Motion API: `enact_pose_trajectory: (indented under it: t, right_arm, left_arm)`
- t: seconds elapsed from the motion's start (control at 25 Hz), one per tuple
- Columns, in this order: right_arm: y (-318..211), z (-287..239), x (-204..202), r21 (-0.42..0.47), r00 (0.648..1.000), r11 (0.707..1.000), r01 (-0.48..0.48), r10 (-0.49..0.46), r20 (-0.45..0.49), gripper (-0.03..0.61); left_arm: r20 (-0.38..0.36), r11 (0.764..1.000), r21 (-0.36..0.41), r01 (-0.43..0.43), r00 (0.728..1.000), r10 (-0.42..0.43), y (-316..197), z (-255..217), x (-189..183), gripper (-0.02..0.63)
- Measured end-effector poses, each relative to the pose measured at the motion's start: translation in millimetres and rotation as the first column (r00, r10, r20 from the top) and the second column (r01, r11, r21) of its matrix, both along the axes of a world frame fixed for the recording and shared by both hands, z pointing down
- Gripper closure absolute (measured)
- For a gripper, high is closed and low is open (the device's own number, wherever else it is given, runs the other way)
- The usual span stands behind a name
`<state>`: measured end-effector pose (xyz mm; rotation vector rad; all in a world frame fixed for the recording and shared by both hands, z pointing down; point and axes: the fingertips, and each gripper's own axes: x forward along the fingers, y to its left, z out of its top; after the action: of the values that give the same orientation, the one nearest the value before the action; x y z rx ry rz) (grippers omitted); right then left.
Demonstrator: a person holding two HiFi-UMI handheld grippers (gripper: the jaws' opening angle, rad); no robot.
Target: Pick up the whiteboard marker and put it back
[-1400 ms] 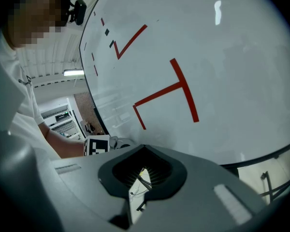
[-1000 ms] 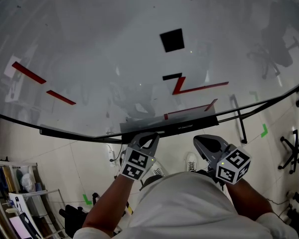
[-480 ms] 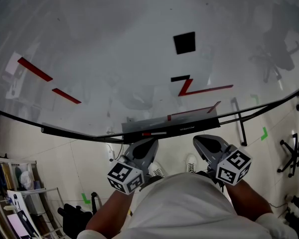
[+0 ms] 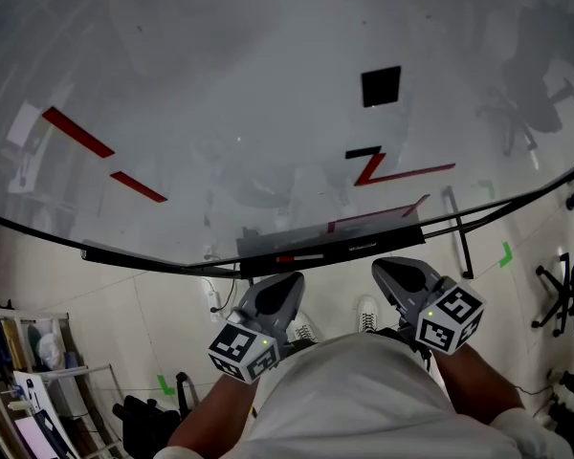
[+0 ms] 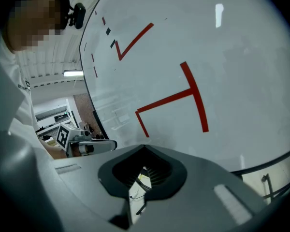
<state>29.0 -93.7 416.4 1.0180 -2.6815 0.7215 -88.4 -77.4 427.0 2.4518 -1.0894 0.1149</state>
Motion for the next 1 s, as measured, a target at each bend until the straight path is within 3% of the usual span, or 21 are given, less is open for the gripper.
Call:
enact_pose_trajectory:
  t: [0.68,1.0]
  right_arm:
    - [49.5,-1.2,-16.5,0.007,0.985,0.986,-0.169,0.169,-0.03,0.577]
    - [72.1,-4.2,-6.9,0.016,0.995,0.996,-0.091,0.092,-0.037,0.577]
  left_arm:
    - [0.031,0.991,0.044,-0.129,0.991,0.128,32.0,-4.7,-19.9,0.598]
    - [0.02,0.996,0.044,-0.075,0.997,0.074,59.5,-8.3,-9.5,0.598]
